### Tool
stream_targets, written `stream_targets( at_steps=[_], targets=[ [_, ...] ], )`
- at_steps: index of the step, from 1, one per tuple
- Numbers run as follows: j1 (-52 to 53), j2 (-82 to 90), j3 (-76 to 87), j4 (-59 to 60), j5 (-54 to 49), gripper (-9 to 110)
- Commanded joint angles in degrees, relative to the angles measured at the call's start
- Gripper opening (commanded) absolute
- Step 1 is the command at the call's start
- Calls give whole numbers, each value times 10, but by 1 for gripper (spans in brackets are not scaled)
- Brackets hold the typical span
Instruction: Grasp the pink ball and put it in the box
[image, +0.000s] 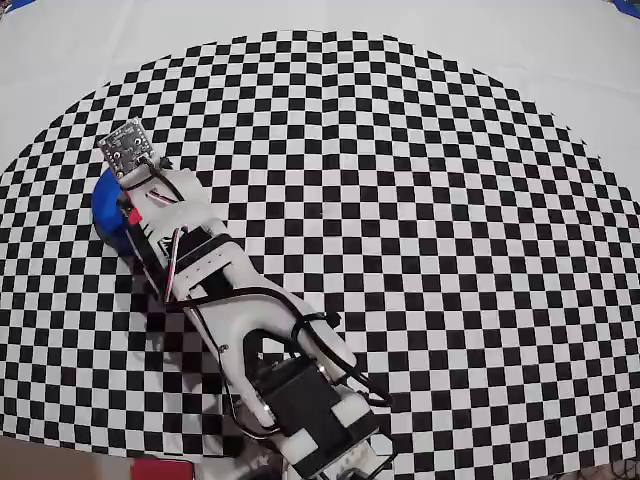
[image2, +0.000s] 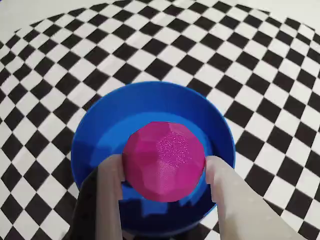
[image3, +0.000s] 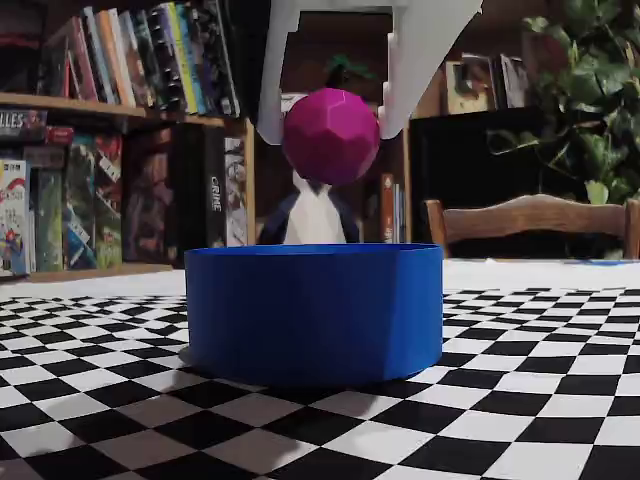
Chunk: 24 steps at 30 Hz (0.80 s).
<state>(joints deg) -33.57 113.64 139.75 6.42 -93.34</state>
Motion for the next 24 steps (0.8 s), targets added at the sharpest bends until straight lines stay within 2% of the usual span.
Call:
stream_targets(
  at_steps=[1,24],
  targets=[
    [4,-5,-34,-11,-4,0],
    [4,-85,-87,-20,-4,0]
  ],
)
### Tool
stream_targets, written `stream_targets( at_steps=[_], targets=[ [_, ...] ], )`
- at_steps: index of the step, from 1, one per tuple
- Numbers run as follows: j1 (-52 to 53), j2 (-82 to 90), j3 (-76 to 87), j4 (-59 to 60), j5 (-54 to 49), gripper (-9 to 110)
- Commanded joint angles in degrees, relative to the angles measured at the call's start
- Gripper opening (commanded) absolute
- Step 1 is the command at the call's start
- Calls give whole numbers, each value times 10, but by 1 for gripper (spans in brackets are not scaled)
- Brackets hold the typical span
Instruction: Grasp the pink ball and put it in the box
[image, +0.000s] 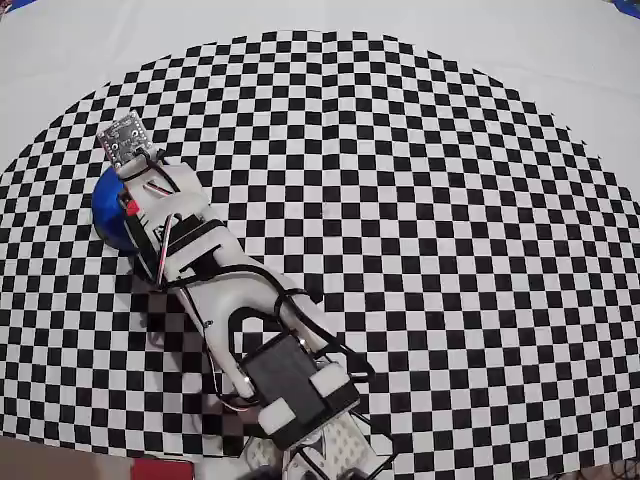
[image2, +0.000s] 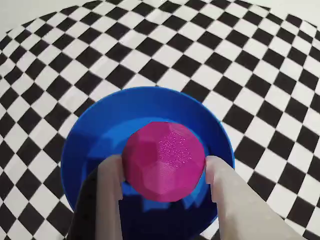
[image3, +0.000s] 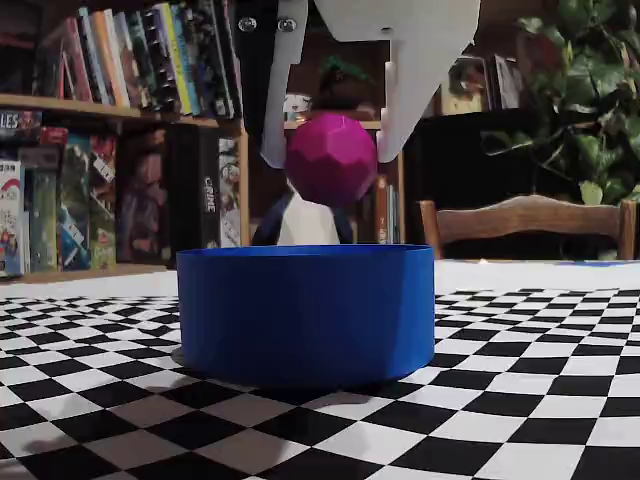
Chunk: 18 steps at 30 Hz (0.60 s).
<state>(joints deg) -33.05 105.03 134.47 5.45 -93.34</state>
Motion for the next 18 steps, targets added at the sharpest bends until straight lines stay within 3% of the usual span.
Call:
stream_targets(
  at_steps=[1,18],
  targets=[
    [-1,-3,-37,-11,-4,0],
    [-1,-18,-42,-15,-4,0]
  ],
)
